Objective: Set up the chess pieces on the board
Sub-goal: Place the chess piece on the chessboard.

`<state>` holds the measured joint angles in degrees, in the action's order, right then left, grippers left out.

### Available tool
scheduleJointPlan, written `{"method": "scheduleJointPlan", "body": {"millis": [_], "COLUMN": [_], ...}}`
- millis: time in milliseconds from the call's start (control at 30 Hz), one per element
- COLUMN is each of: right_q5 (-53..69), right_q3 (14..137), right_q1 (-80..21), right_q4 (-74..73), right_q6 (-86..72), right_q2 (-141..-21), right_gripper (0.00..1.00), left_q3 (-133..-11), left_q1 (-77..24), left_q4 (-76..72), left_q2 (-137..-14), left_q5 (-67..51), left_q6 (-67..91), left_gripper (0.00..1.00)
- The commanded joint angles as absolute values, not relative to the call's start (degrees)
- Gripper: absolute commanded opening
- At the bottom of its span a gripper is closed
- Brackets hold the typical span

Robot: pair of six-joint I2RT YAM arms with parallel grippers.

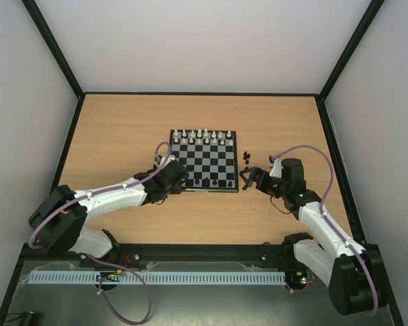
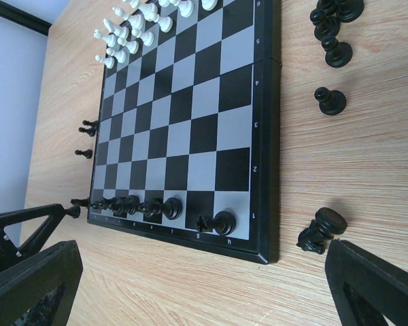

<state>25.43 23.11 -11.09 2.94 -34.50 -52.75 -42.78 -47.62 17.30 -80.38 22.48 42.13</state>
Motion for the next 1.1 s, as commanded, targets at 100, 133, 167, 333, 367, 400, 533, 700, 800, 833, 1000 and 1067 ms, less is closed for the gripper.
{"method": "scheduleJointPlan", "body": {"millis": [100, 133, 167, 333, 367, 400, 533, 700, 800, 833, 1000, 1067], "right_q5": [26.6, 26.57, 26.62, 26.61, 26.55, 26.59, 26.7, 26.82, 26.8, 26.81, 26.83, 26.86], "right_q3": [22.79, 22.77, 22.72, 22.68, 22.68, 22.72, 22.53, 22.5, 22.54, 22.48, 22.41, 22.41], "right_q1": [-10.9, -10.94, -10.93, -10.95, -10.92, -10.89, -10.89, -10.94, -10.92, -10.92, -10.85, -10.92], "right_q4": [3.43, 3.43, 3.43, 3.43, 3.43, 3.43, 3.52, 3.6, 3.57, 3.6, 3.6, 3.58], "right_q6": [-34.4, -34.42, -34.44, -34.38, -34.44, -34.4, -34.45, -34.54, -34.54, -34.5, -34.53, -34.52], "right_q2": [-53.26, -53.22, -53.21, -53.18, -53.17, -53.11, -53.11, -53.09, -53.09, -53.09, -53.0, -53.02], "right_gripper": [0.99, 0.99, 0.99, 0.99, 0.99, 0.99, 0.99, 0.99, 0.99, 0.99, 0.99, 0.99], "left_q3": [-43.1, -43.08, -42.93, -43.07, -43.11, -43.07, -43.35, -43.53, -43.44, -43.46, -43.53, -43.55], "left_q1": [-47.86, -47.86, -47.9, -47.9, -47.9, -47.86, -47.88, -47.83, -47.87, -47.85, -47.9, -47.84], "left_q4": [13.94, 13.78, 13.5, 12.92, 12.89, 12.83, 12.81, 13.07, 13.18, 13.12, 12.85, 12.83], "left_q2": [-82.62, -82.91, -83.15, -84.87, -85.13, -85.3, -85.84, -86.02, -86.18, -86.22, -86.79, -86.84], "left_q5": [22.7, 22.68, 22.61, 22.93, 23.05, 23.29, 23.88, 24.27, 24.58, 24.61, 24.48, 24.43], "left_q6": [41.3, 41.35, 41.32, 41.44, 41.4, 41.47, 41.5, 41.65, 41.68, 41.68, 41.86, 41.84], "left_gripper": [0.08, 0.08, 0.08, 0.08, 0.09, 0.09, 0.09, 0.12, 0.12, 0.12, 0.13, 0.15]}}
